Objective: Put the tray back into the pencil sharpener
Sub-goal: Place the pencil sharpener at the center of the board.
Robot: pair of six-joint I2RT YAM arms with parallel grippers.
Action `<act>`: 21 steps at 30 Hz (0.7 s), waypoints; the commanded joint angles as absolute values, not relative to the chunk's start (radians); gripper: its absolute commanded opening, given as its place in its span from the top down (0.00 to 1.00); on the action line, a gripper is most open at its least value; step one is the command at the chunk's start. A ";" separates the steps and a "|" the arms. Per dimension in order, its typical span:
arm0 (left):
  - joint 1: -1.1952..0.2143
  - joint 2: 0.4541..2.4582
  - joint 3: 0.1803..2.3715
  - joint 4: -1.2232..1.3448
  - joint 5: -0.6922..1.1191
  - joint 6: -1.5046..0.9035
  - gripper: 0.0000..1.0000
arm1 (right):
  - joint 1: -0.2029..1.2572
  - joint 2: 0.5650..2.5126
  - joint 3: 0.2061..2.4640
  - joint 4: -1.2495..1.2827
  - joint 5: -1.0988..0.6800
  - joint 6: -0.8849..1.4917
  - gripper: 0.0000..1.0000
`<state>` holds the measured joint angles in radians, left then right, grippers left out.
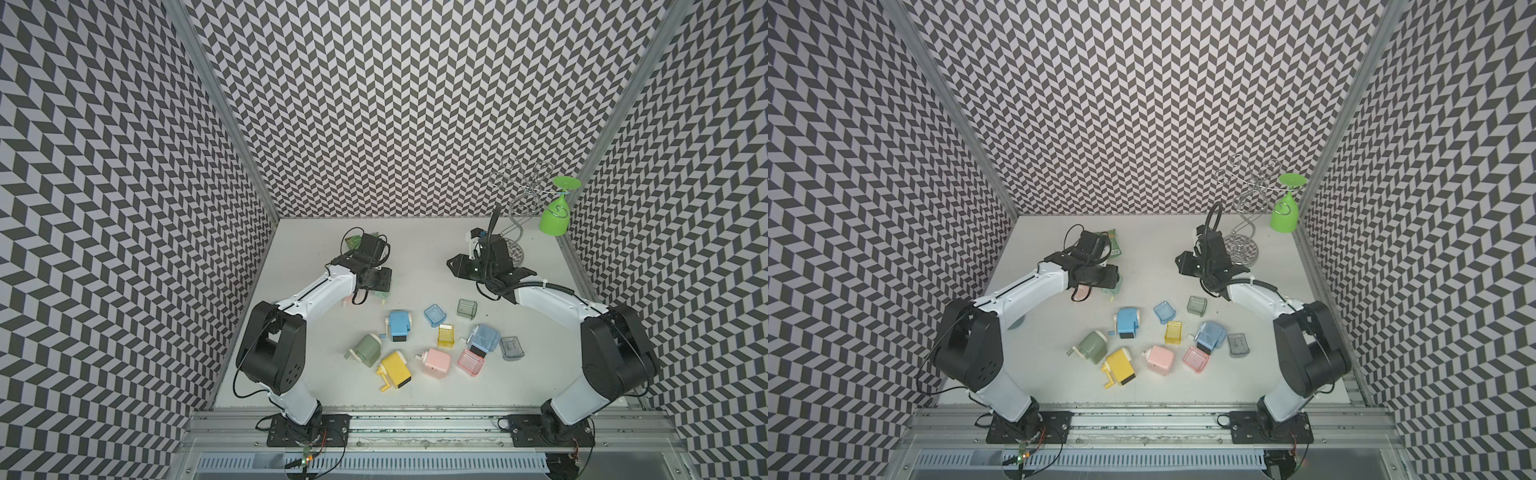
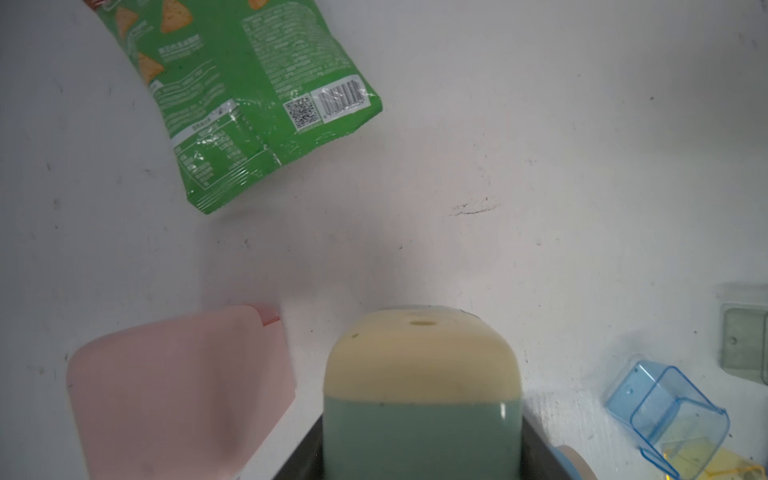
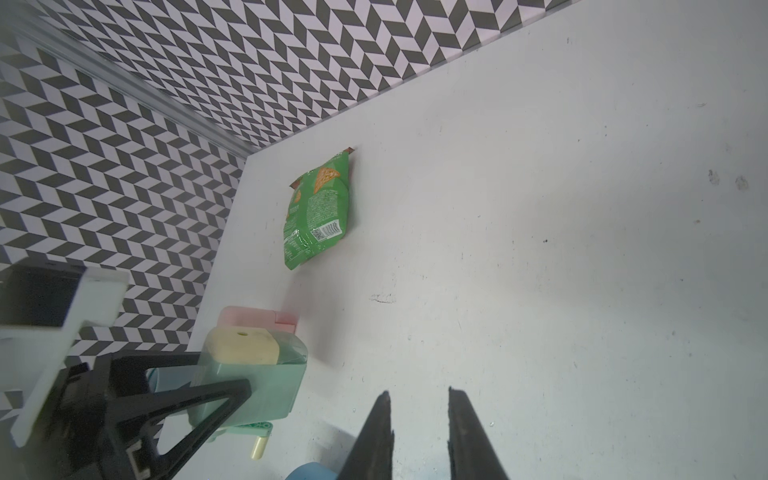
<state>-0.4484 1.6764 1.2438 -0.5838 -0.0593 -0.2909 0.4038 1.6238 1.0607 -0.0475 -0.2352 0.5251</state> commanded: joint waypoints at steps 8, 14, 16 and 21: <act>-0.466 1.749 1.269 -0.562 -0.194 -0.423 0.90 | 0.411 1.598 1.059 -0.023 -0.212 0.535 0.76; -0.466 1.783 1.270 -0.556 -0.241 -0.448 0.86 | 0.411 1.590 1.062 -0.033 -0.206 0.527 0.76; -0.465 1.790 1.269 -0.545 -0.241 -0.451 0.83 | 0.411 1.589 1.061 -0.036 -0.204 0.527 0.76; -0.465 1.820 1.287 -0.538 -0.252 -0.446 0.74 | 0.411 1.589 1.068 -0.044 -0.213 0.527 0.75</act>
<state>-0.4587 1.8011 1.2484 -0.5705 -0.2218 -0.4397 0.4038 1.6234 1.0611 -0.0559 -0.2203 0.5247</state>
